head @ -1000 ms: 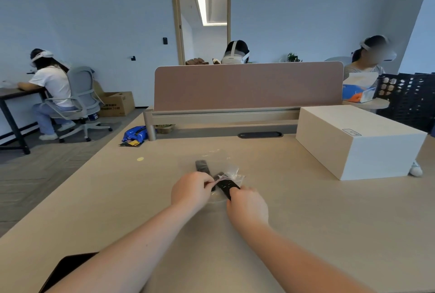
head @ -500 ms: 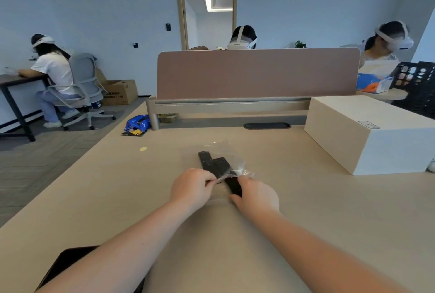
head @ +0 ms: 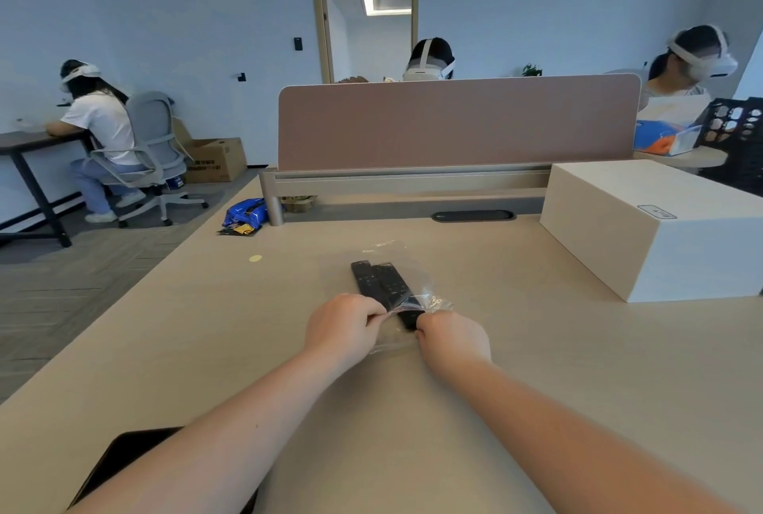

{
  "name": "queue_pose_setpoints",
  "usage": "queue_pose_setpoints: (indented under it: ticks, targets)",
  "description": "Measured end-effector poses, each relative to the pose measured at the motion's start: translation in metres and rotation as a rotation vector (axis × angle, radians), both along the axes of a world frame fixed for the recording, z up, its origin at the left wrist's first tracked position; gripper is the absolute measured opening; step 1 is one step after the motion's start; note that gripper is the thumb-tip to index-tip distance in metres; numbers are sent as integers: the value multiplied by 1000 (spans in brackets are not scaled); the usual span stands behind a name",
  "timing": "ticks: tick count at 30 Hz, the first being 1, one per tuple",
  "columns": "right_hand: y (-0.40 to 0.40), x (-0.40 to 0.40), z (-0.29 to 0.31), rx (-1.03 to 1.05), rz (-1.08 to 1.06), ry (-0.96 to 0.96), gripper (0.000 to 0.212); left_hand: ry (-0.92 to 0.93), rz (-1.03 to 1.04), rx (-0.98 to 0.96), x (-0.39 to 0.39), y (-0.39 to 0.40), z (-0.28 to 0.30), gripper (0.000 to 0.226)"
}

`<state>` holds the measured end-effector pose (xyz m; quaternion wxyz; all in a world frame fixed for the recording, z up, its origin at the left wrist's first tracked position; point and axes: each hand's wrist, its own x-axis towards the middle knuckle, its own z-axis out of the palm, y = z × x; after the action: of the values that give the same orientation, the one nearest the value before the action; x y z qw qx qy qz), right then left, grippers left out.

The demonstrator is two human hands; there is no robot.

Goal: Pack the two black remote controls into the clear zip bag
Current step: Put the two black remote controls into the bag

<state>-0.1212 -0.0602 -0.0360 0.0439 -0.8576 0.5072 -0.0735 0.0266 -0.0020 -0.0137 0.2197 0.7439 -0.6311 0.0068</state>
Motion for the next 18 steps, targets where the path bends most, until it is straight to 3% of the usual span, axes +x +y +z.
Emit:
queue_pose_setpoints:
  ticks: [10,16,18]
  targets:
    - [-5,12,-5,4,31,45,28,5,11,12,5,-2,-3,20]
    - [-12,-12,-2,-115,-78,-267,20,-120,-21,103,9,4,-8,22]
    - [-19,-22,1,-83,-116,-300,27,-171,-30,145,11,7,-11,21]
